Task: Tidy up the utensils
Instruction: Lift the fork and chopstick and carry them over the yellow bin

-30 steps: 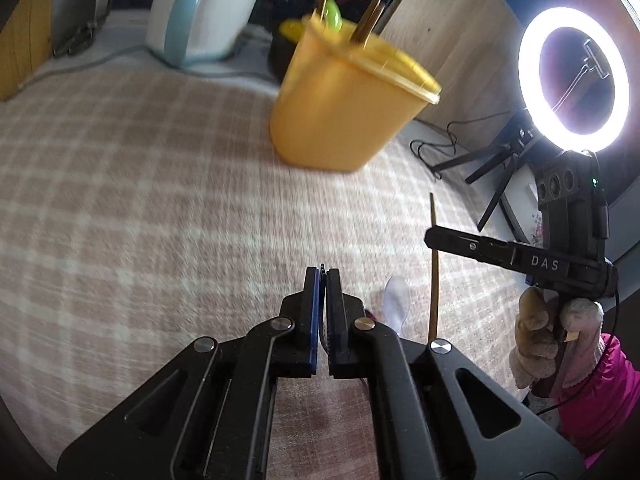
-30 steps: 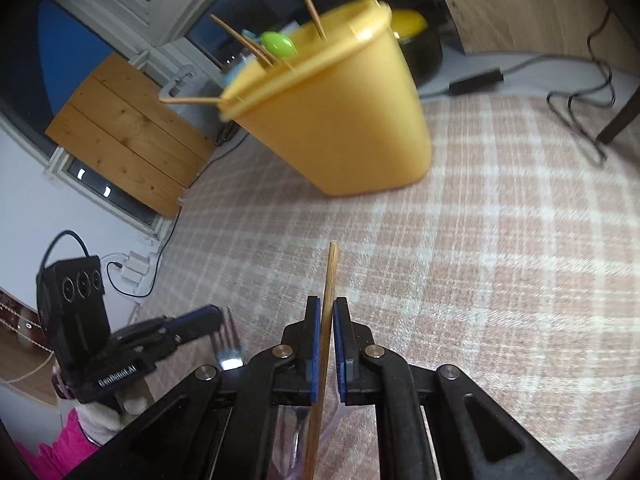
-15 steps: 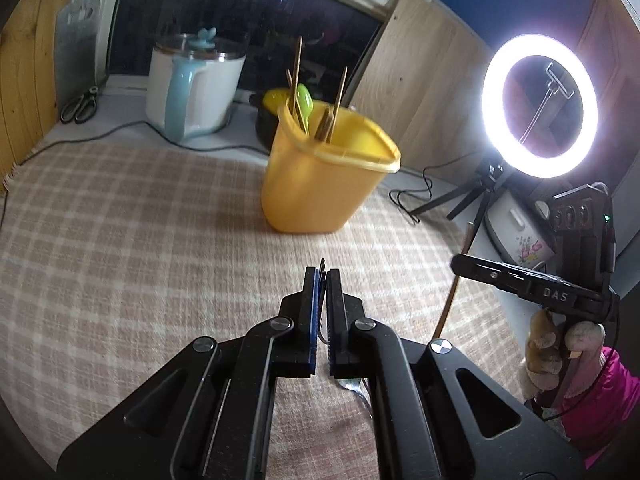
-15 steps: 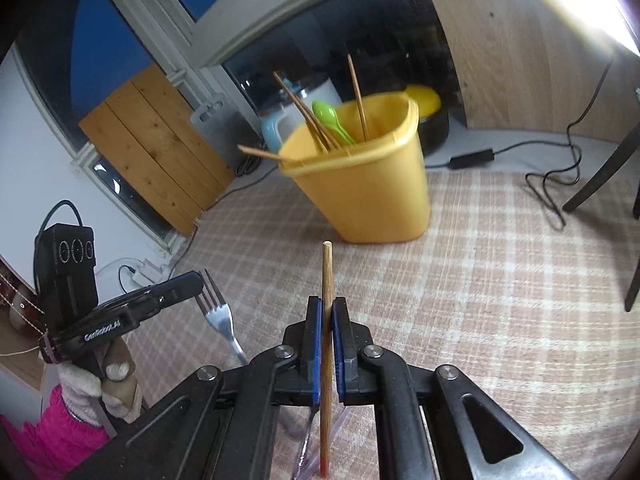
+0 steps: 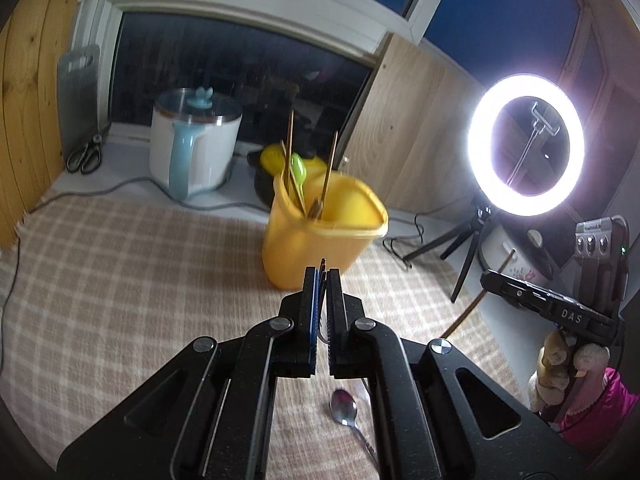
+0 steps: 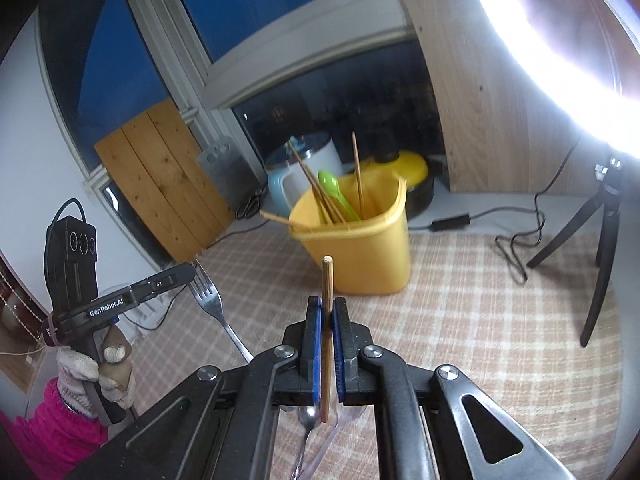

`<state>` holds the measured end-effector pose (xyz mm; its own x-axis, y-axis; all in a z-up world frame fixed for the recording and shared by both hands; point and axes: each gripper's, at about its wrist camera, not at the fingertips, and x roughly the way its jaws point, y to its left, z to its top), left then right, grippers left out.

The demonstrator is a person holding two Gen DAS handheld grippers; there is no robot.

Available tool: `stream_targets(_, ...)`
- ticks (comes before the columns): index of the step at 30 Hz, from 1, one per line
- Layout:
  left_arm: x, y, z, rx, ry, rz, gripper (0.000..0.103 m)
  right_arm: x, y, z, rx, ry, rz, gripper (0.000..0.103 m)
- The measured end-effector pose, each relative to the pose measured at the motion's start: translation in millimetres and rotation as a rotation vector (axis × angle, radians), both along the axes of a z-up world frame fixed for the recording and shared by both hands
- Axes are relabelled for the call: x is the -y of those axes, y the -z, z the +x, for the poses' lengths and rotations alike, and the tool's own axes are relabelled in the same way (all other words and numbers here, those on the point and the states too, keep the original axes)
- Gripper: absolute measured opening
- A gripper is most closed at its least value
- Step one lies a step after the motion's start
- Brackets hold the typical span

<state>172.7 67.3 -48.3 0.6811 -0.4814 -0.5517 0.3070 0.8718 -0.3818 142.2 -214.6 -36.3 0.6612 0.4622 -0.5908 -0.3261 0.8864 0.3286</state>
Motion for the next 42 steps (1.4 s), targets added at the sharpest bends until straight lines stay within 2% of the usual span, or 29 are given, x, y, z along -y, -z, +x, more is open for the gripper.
stream_targets(14,-8.5,-54.5,40.0,0.124,-0.03,-0.009,0.0,12.1,-47.2,11.4,0.12,0.063,0.014,0.003)
stream_targets(25,-20.8,-82.6,97.7,0.182,-0.111,-0.043,0.0,20.8,-83.2,30.8,0.208,0.099,0.01,0.003)
stream_targets(32,-19.5,-77.9,124.6,0.194,-0.172,0.013,0.0,17.1,-94.8,47.2,0.243,0.111,-0.011,0.003)
stream_targets(42,-3.8,-61.1,136.9,0.186,-0.174,0.086,0.0,6.7,-103.8,75.6,0.288,0.139,-0.013,0.003)
